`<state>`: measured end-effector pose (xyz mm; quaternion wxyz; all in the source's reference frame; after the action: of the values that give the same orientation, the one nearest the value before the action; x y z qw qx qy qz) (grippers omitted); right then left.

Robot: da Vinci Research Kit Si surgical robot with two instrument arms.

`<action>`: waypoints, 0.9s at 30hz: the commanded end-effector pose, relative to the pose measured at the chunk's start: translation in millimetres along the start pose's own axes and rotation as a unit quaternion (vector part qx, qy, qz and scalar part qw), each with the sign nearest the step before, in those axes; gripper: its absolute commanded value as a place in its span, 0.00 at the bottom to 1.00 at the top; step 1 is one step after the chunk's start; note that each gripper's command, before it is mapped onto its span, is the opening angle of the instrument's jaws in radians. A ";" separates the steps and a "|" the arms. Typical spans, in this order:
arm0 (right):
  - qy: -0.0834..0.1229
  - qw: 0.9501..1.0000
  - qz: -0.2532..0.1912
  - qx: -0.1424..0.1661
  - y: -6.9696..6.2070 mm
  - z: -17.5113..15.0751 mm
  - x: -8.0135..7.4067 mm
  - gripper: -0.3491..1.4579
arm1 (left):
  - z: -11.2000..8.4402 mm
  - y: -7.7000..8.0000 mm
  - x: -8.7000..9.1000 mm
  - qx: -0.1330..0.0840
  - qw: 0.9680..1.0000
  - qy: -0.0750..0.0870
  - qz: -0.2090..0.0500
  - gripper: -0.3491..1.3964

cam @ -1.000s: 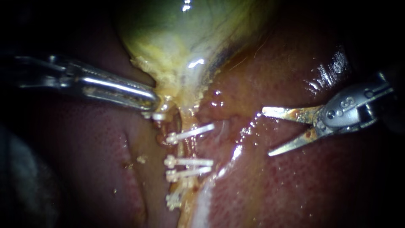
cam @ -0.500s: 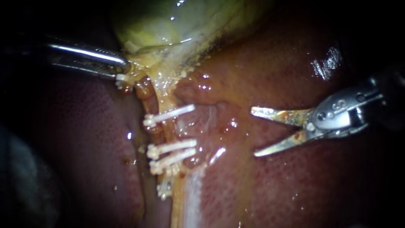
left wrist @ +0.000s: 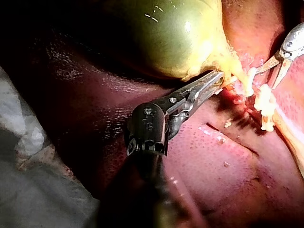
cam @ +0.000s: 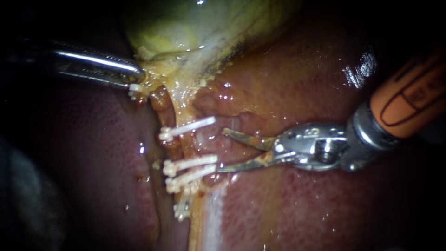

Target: Go to the cutting position right tube

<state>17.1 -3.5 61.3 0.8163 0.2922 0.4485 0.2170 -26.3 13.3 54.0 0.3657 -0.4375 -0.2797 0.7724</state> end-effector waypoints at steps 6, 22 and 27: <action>0.024 0.999 0.018 0.023 1.4 1.2 0.3 0.97 | 0.0 0.0 0.0 0.000 1.000 0.000 0.000 0.00; 0.074 0.990 0.011 0.116 0.5 5.7 3.0 0.91 | 0.1 0.0 0.0 0.000 1.000 0.000 0.000 0.00; 0.082 0.989 0.008 0.123 0.5 7.6 3.8 0.91 | 0.2 0.0 -0.1 0.000 1.000 0.000 0.000 0.00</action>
<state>25.9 -3.1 62.7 0.7304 0.3764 0.5379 0.1886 -26.5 13.2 54.1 0.3655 -0.4375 -0.2799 0.7724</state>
